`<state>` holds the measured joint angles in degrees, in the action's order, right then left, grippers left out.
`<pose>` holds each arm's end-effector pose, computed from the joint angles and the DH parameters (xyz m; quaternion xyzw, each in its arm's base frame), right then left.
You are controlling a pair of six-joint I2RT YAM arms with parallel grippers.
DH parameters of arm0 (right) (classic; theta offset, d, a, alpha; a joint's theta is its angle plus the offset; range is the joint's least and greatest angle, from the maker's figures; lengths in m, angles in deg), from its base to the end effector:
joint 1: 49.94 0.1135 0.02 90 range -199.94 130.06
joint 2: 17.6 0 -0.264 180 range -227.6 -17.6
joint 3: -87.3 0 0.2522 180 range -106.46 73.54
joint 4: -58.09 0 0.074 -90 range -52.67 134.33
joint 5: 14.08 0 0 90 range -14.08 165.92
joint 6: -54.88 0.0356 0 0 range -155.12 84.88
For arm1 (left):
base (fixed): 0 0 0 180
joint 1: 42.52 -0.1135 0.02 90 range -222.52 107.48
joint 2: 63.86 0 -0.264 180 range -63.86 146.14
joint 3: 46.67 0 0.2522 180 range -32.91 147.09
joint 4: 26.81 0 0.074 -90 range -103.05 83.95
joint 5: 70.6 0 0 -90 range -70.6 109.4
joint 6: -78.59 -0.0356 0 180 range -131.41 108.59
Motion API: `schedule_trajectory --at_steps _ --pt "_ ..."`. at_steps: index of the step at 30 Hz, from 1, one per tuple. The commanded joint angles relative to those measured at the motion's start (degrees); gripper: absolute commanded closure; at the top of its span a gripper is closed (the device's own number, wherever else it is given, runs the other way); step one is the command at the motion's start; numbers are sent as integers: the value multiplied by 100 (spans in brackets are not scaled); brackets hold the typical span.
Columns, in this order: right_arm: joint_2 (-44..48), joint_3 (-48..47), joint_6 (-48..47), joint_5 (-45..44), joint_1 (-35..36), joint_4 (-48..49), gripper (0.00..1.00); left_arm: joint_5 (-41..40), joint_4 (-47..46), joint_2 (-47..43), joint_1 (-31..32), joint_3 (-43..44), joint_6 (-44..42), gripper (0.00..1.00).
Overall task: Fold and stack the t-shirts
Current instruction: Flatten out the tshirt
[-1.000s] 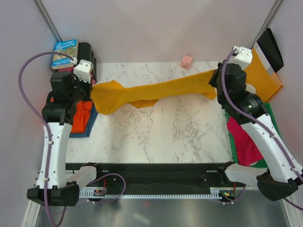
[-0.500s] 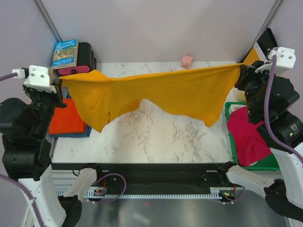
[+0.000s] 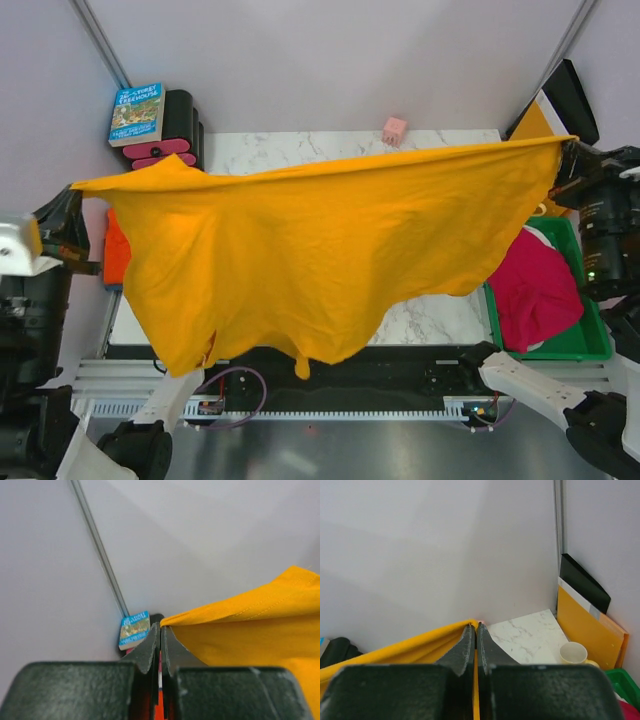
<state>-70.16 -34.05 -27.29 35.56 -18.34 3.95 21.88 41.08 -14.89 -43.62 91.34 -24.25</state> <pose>0.0535 0.0058 0.5838 0.1490 0.6176 0.0521 0.7705 -0.0469 -0.0024 0.6044 0.0756 0.5604 0.0879 0.8201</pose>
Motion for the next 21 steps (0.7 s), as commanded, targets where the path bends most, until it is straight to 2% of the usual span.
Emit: schedule_trajectory --at_steps 1,5,9,14,19,21 --pt "26 843 51 -833 -31 47 100 -275 54 -28 -4 -1216 36 98" --pt "96 2185 446 -781 -31 424 100 129 -393 -195 -13 -2752 18 98" --pt "-297 2962 614 -667 -135 768 100 270 -1200 24 -4 -3801 -104 98" --pt "-1212 3543 1035 396 -1304 1234 100 157 -2265 823 -13 -4943 -271 98" --pt "-1757 2991 931 468 -1393 1551 100 7 -2837 1658 -13 -4621 -26 98" --pt "-1985 2193 816 502 -1393 1498 100 -63 -2742 1913 -21 -3832 167 98"
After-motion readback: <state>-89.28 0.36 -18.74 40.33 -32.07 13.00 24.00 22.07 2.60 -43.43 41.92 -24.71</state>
